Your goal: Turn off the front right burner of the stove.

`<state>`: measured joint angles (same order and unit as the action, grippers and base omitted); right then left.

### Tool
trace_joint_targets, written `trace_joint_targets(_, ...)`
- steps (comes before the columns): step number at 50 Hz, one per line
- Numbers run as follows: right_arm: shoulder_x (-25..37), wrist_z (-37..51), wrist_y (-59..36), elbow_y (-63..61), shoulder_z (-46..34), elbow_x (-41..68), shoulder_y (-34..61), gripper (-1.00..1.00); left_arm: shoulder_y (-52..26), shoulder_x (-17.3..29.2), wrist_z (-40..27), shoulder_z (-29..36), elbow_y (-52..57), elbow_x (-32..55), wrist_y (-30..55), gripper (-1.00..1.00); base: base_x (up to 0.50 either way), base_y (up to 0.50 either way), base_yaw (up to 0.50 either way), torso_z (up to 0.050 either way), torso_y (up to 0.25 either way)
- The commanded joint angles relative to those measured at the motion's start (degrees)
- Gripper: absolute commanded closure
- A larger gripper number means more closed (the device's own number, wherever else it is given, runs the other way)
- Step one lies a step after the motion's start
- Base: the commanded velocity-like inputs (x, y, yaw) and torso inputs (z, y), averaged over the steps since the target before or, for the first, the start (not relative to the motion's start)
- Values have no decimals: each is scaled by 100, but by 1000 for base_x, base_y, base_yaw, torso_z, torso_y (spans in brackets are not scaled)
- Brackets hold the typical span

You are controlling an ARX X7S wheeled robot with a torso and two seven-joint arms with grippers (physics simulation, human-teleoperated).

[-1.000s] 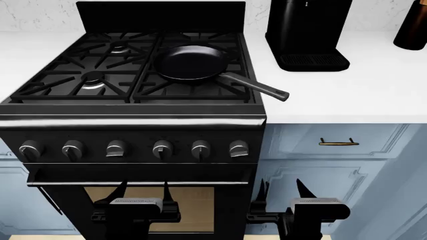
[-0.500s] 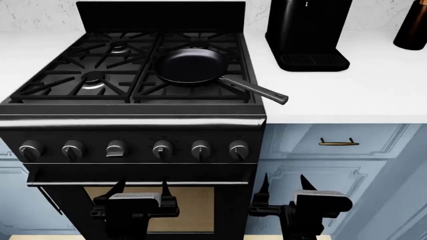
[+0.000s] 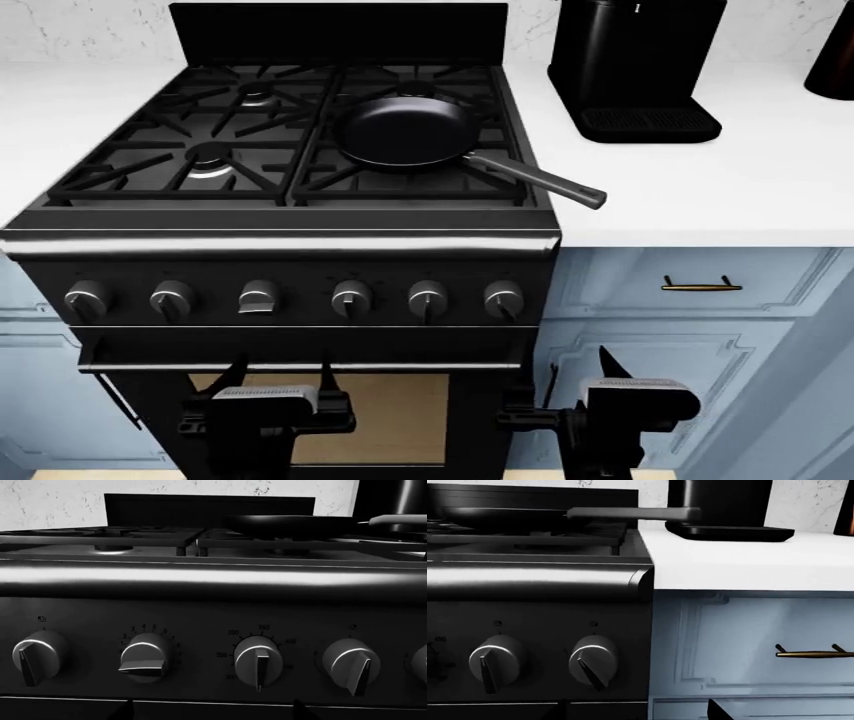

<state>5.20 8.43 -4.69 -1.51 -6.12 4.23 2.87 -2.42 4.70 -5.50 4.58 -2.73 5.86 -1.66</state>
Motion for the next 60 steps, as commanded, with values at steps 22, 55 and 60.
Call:
trace_joint_targets(22, 126, 277, 27, 41, -154, 266, 19, -100, -29, 228, -187, 164, 6, 231, -4, -100, 0, 258, 0, 0, 0)
trace_joint_targets(55, 238, 433, 114, 45, -286, 486, -12, -100, 10, 347, -332, 317, -49, 342, -117, -100, 0, 0, 0, -13, 0)
trace_joint_targets(60, 252, 451, 150, 63, -296, 520, -23, -100, 17, 365, -348, 339, -35, 361, -127, -100, 0, 0, 0, -36, 0)
